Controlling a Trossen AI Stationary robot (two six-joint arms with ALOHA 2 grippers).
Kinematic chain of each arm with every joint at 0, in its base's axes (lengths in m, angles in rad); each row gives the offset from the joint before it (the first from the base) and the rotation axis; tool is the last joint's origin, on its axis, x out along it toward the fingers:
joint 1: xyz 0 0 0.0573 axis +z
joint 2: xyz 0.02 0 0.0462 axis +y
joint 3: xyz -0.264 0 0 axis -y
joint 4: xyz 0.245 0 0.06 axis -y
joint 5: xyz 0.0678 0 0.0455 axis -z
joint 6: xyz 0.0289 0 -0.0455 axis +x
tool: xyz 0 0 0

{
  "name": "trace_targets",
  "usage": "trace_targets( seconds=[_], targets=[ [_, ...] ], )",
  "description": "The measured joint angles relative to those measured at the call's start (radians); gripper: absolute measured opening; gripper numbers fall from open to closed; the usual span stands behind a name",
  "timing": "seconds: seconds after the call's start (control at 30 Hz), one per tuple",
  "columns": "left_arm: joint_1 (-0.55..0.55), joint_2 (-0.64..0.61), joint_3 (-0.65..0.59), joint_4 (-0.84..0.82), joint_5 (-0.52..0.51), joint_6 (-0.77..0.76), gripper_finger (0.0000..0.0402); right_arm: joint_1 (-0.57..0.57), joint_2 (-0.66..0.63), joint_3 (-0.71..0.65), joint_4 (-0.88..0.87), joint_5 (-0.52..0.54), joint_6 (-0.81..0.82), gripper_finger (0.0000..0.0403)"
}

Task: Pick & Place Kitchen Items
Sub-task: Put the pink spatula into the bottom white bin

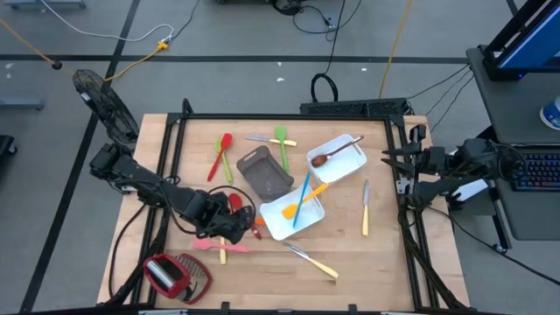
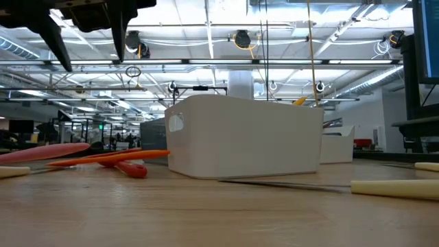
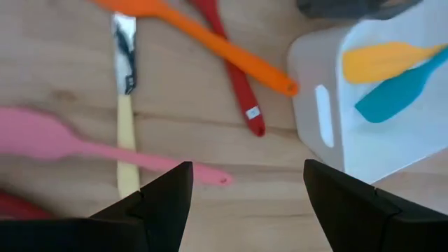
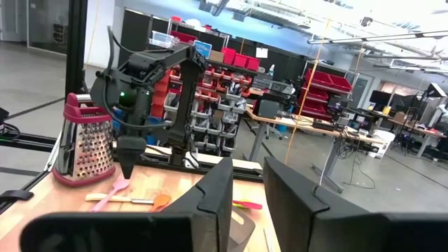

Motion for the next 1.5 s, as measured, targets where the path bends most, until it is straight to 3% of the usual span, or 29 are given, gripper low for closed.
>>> trace_targets(
  seconds=[0.1,0.2,0.5,0.7,0.87,1.3,1.5],
  targets=[
    [0.0,0.0,0.0,0.009,-0.048,0.052,0.0278,0.0,0.0,0.0,0.0,0.0,0.0,0.0073],
    [0.002,0.0,0.0,0.007,-0.055,-0.024,0.0278,0.0,0.0,0.0,0.0,0.0,0.0,0.0073],
    [-0.032,0.062,0.0,0.063,0.085,-0.293,0.0278,0.0,0.0,0.0,0.0,0.0,0.0,0.0073],
    [-0.048,0.136,0.0,0.123,0.086,-0.301,0.0278,0.0,0.0,0.0,0.0,0.0,0.0,0.0073],
    [-0.054,0.183,0.0,0.124,0.102,-0.079,0.0278,0.0,0.0,0.0,0.0,0.0,0.0,0.0073],
    [-0.061,0.195,0.0,0.108,0.134,0.769,0.0278,0.0,0.0,0.0,0.0,0.0,0.0,0.0073],
    [-0.085,0.202,0.0,0.108,0.23,0.973,0.0278,0.0,0.0,0.0,0.0,0.001,0.0,0.0073]
  ],
)
